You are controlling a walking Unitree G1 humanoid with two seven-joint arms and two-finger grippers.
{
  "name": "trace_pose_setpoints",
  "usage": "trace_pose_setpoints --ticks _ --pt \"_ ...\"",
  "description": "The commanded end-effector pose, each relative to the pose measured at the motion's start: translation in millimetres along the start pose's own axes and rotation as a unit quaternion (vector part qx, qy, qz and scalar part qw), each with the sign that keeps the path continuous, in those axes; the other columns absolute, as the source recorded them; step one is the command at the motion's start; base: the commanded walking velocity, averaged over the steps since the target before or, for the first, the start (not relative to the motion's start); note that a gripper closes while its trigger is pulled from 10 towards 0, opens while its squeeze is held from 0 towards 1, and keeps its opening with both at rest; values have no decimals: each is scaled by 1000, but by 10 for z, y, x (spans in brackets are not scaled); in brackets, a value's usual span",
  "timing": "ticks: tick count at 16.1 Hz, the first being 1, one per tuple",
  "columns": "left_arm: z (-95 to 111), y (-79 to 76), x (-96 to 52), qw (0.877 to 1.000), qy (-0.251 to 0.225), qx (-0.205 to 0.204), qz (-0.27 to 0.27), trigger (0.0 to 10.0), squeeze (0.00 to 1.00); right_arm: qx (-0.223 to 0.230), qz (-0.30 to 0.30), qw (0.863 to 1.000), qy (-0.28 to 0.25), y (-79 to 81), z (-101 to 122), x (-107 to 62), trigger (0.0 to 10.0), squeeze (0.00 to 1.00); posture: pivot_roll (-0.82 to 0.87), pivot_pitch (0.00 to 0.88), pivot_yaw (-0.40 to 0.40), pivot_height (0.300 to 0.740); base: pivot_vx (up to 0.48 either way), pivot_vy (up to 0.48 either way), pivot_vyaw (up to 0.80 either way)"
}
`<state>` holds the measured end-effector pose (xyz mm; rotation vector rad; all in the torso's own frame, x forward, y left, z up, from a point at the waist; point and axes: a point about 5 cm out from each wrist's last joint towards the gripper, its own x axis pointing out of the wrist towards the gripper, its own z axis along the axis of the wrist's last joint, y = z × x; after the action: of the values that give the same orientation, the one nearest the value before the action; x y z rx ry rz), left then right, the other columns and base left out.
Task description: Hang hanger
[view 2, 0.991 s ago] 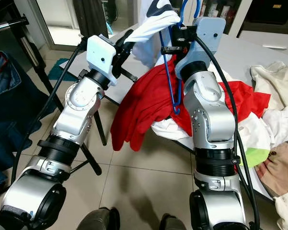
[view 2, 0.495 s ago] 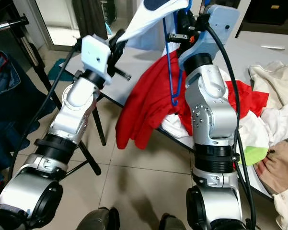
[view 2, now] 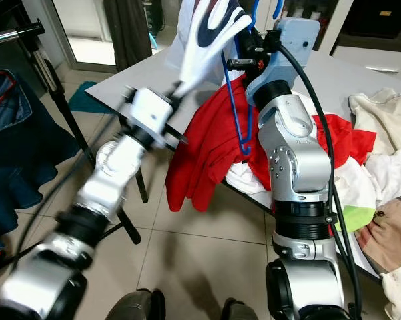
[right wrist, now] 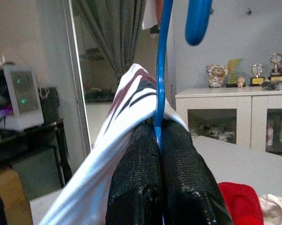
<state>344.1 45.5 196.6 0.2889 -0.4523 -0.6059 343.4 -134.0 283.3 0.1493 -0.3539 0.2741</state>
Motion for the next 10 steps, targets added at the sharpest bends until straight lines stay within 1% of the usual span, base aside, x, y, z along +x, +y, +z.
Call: trace_pose_setpoints --ticks 1,2,3,4,6,7,8,9,10 --pt "15 -147 -3 999 -3 -5 -40 10000 0 -18 5 1000 -21 4 106 17 10000 0 52 18 19 740 0 0 0" --pt "61 -220 23 998 -13 11 -56 10000 0 -25 14 999 -16 27 82 12 10000 0 52 18 19 740 0 0 0" --pt "69 -187 47 998 -12 35 -48 10000 0 -31 21 999 -12 48 59 -2 10000 0 50 19 19 740 0 0 0" --pt "69 -144 57 998 -11 47 -38 10000 0 -36 25 999 -10 57 46 -12 10000 0 49 20 19 740 0 0 0" --pt "71 117 61 994 -1 106 13 10000 0 -47 41 998 1 89 -30 -63 10000 0 48 23 24 740 0 0 0" --pt "78 233 27 988 0 154 25 10000 0 -52 47 998 4 97 -66 -89 10000 0 49 23 24 740 0 0 0" --pt "67 334 -7 983 8 177 41 10000 306 -51 50 997 7 103 -94 -110 10000 0 51 24 26 740 0 0 0" --pt "49 415 -28 982 18 177 63 10000 545 -49 54 997 8 110 -116 -125 10000 0 55 24 27 740 0 0 0" --pt "44 481 -49 983 19 164 86 10000 918 -48 59 997 9 121 -138 -137 10000 0 57 24 27 740 0 0 0"
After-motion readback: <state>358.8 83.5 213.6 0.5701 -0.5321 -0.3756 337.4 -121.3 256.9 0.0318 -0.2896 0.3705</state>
